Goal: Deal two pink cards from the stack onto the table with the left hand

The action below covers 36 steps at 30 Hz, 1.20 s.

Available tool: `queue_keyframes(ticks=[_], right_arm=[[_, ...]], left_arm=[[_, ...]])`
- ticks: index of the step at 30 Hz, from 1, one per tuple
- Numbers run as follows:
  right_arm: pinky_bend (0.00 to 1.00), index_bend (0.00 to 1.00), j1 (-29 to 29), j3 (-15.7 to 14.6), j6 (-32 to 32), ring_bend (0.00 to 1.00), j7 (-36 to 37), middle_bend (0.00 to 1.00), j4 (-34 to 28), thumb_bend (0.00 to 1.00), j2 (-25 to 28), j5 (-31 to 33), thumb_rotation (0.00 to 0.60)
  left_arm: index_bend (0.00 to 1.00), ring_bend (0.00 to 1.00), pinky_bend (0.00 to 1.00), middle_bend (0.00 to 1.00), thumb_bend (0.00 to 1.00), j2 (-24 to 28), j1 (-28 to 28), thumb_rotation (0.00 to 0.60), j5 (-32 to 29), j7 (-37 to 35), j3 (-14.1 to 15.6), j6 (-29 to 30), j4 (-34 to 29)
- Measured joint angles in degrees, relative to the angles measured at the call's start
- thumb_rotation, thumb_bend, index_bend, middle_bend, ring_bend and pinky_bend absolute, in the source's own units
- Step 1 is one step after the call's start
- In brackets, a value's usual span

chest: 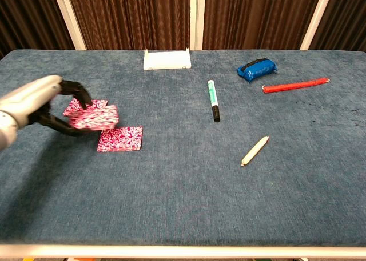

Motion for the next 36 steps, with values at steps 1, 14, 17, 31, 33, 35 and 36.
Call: queue_keyframes(ticks=[1,14,17,31,33,35,36], right_arm=[[0.0,0.0,0.04,-0.02,-0.05,0.0,-0.16,0.0,-0.06,0.29,-0.05,0.0,0.6],[0.0,0.0,0.38,-0.23,-0.25,0.0,-1.49,0.0,-0.66,0.29,-0.62,-0.2,0.6],[0.0,0.0,0.35,-0.22,-0.16,0.0,-1.57,0.0,-0.78,0.29,-0.55,-0.18,0.6],[0.0,0.0,0.31,-0.17,-0.08,0.0,-1.13,0.0,-0.8,0.29,-0.33,-0.08,0.6],[0.0,0.0,0.31,-0.15,-0.02,0.0,-1.12,0.0,-0.89,0.29,-0.27,-0.12,0.6],[0.0,0.0,0.3,-0.08,0.12,0.0,-1.06,0.0,-1.02,0.29,-0.18,-0.16,0.6],[0.0,0.0,0.31,-0.02,0.2,0.0,-1.03,0.0,-1.11,0.29,-0.1,-0.18,0.6]], left_arm=[[0.4,0.16,0.14,0.48,0.3,0.87,0.7,0.6,0.21,-0.59,0.29,0.46,-0.2],[0.4,0.16,0.14,0.48,0.3,3.57,7.25,0.6,3.35,-7.18,4.94,3.47,0.12],[0.39,0.16,0.14,0.47,0.29,3.18,7.63,0.6,4.06,-7.61,5.26,3.54,0.71],[0.23,0.09,0.12,0.23,0.19,2.74,8.04,0.6,7.2,-11.6,5.37,2.49,4.58],[0.23,0.09,0.11,0.23,0.19,2.74,8.16,0.6,7.26,-11.96,5.13,2.57,4.63],[0.23,0.09,0.11,0.23,0.19,2.87,8.3,0.6,7.66,-12.42,4.89,3.0,4.53],[0.23,0.09,0.11,0.23,0.19,2.98,8.35,0.6,7.87,-12.5,4.77,3.27,4.4]])
